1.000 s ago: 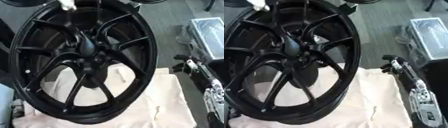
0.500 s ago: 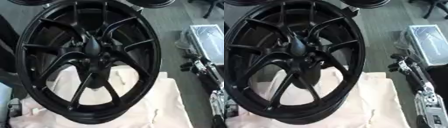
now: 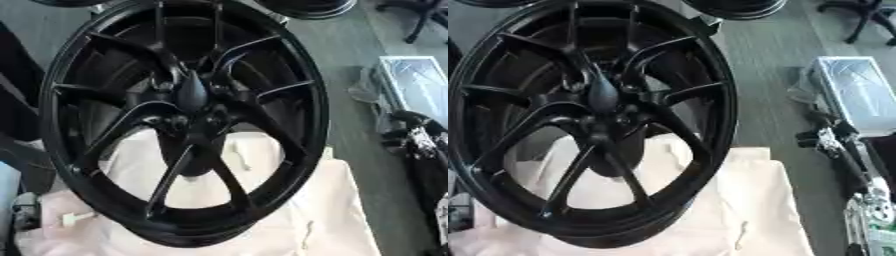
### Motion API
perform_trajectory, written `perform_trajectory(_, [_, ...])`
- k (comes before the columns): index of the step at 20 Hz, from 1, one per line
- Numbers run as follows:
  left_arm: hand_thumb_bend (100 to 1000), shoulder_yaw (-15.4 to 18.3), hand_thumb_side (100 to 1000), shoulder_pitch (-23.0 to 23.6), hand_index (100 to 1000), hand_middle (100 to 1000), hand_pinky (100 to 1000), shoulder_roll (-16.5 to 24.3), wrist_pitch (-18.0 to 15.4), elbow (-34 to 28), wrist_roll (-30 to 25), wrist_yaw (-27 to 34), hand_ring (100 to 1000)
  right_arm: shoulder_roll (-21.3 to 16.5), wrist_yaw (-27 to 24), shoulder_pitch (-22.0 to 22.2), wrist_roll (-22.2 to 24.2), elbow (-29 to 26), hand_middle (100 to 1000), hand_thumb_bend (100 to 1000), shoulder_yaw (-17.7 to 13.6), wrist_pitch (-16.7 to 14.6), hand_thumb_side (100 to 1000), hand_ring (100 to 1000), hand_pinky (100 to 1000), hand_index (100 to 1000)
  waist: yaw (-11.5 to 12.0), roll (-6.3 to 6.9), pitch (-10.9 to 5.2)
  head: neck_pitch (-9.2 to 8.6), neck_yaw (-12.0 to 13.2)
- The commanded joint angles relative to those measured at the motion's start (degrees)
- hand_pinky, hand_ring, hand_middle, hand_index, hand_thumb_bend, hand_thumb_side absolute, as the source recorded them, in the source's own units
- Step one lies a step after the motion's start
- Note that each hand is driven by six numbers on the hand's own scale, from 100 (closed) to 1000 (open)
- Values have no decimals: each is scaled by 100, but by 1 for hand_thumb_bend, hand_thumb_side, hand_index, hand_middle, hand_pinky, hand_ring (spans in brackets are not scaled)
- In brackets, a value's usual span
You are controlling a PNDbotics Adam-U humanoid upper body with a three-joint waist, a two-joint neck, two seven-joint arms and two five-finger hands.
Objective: Pull the pin out of the wheel hub.
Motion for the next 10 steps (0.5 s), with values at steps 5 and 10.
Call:
perform_trajectory(5, [138,255,1000,59,1000,818,979,-10,-4,275,341,-841,892,-32,-82,83,-152,-211,773,100,-165,-84,593,618,613,785,15,12,-90,32,34])
perform_trajectory(10, [100,289,1000,81,947,794,971,-106,69,378,409,-750,875,-58,-129,109,-214,-226,774,100,-223,-108,581,619,613,785,10,24,-106,32,40])
